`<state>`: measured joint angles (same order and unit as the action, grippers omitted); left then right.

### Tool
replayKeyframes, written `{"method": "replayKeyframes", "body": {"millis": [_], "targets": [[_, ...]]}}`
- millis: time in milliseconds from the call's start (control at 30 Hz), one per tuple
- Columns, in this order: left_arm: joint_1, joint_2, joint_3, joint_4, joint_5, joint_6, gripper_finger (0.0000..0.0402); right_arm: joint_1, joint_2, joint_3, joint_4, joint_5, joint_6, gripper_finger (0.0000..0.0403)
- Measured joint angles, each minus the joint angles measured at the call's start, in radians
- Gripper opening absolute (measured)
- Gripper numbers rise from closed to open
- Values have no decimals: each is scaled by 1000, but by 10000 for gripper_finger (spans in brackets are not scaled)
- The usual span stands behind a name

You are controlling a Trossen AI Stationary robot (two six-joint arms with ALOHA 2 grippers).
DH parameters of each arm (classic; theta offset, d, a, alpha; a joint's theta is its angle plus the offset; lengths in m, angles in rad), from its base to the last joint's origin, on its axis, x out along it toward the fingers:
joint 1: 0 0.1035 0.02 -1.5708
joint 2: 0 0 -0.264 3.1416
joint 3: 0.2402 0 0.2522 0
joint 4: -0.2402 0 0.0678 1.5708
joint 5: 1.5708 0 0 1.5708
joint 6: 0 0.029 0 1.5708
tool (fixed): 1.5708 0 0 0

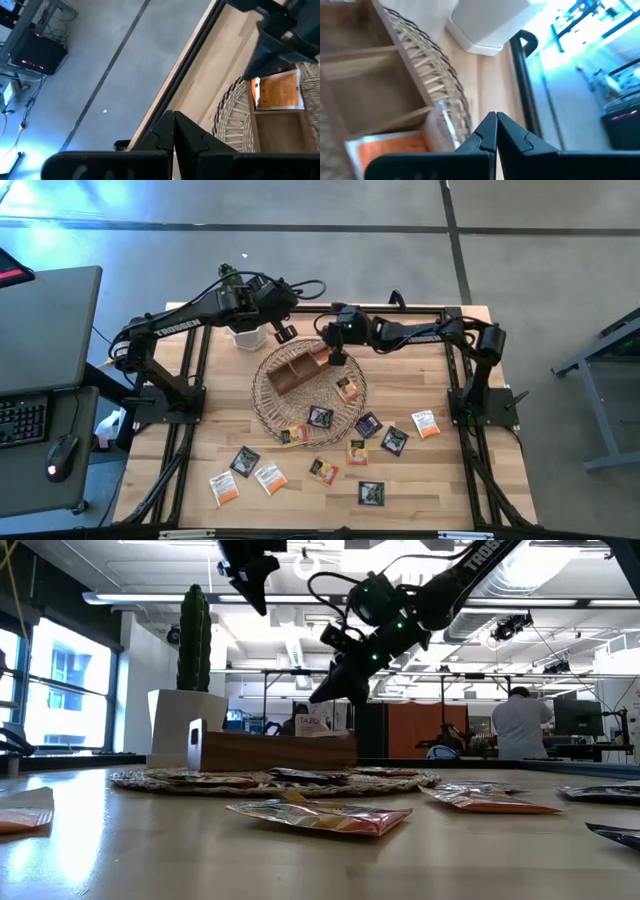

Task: Pick & Place Tea
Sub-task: Put the white tea bag into the right section of the wooden organizer

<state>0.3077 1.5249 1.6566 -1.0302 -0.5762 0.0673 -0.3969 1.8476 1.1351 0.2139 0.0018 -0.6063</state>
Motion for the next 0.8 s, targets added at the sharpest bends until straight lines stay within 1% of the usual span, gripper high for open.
{"method": "replayKeyframes", "body": {"millis": [133, 267, 367, 467, 500, 567, 633, 700, 800], "targets": [[0, 0, 0, -4, -2, 1, 0, -1, -36, -1, -59, -10, -23, 0], [0, 0, 0, -40, 0, 0, 0, 24, -101, -1, -254, -45, -23, 0], [0, -23, -1, -91, 27, -14, 0, 47, -96, -1, -322, -95, -23, 3], [0, -74, -1, -125, 105, -49, 0, 65, -65, -1, -314, -142, -27, 24], [0, -94, -1, -137, 137, -58, 0, 69, -59, -1, -318, -140, -29, 35], [0, -139, -4, -130, 195, -81, 0, 75, -52, -1, -329, -104, -31, 62], [0, -205, -52, -100, 242, -92, 0, 76, -51, -1, -324, -77, -30, 91], [0, -272, -132, -23, 279, -100, 0, 75, -51, -1, -317, -76, -22, 118], [0, -377, -316, 89, 332, -129, 0, 76, -42, -1, -334, -82, -15, 151]]}}
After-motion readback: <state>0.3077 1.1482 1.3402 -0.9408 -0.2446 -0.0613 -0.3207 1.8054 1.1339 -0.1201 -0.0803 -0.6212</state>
